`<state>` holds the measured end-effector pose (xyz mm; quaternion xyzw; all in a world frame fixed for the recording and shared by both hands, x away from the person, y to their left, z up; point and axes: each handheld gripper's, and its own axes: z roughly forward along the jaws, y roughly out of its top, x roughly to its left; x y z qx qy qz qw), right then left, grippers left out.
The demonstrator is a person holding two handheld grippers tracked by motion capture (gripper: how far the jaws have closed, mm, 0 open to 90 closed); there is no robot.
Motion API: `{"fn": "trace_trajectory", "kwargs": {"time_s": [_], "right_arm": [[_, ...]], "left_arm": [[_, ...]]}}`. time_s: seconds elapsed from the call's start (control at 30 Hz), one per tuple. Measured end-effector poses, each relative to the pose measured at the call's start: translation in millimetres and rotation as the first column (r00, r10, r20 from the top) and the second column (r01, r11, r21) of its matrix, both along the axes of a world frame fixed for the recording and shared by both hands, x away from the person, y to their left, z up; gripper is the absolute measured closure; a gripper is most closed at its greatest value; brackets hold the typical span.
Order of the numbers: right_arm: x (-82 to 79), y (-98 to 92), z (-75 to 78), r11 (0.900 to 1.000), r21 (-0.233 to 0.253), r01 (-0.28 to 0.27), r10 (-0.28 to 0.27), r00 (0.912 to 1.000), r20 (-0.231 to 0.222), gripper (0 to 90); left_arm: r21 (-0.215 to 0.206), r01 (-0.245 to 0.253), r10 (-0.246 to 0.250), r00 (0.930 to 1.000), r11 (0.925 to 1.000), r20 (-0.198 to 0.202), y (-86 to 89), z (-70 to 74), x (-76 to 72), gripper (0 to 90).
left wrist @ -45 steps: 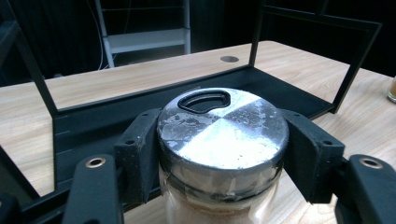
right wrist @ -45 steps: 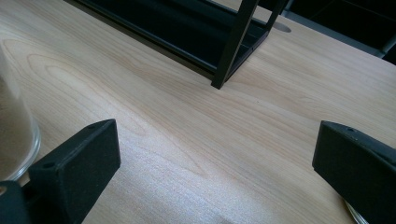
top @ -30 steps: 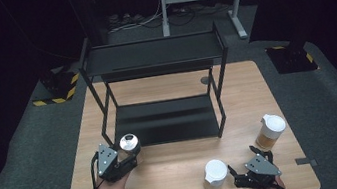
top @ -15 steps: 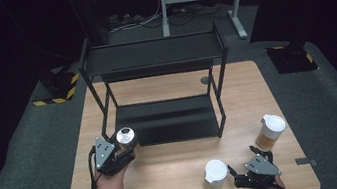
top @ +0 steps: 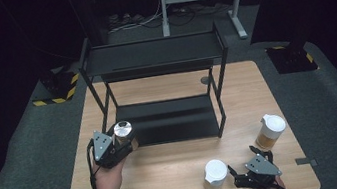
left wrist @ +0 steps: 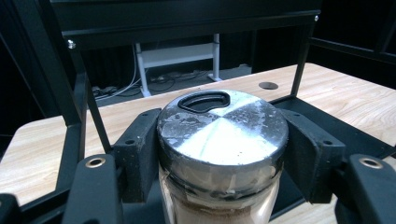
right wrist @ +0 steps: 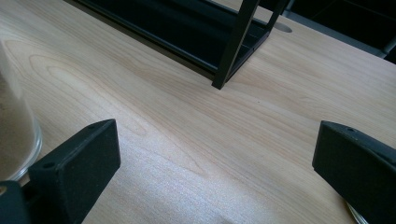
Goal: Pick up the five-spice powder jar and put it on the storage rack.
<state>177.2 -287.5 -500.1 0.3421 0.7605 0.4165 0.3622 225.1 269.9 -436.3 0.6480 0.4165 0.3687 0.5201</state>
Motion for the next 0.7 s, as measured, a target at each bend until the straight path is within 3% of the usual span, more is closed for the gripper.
{"fn": "trace_trajectory", "kwargs": {"time_s": [0.7], "right_arm": [[-0.1,-1.1,-0.4,1.000,0.004,-0.002,0.002,1.0000,0.002,0.3]], "left_arm": [[-0.003,-0.036,0.036,0.9993,0.9993,0.006,-6.6,0.7,20.3,34.7]]}}
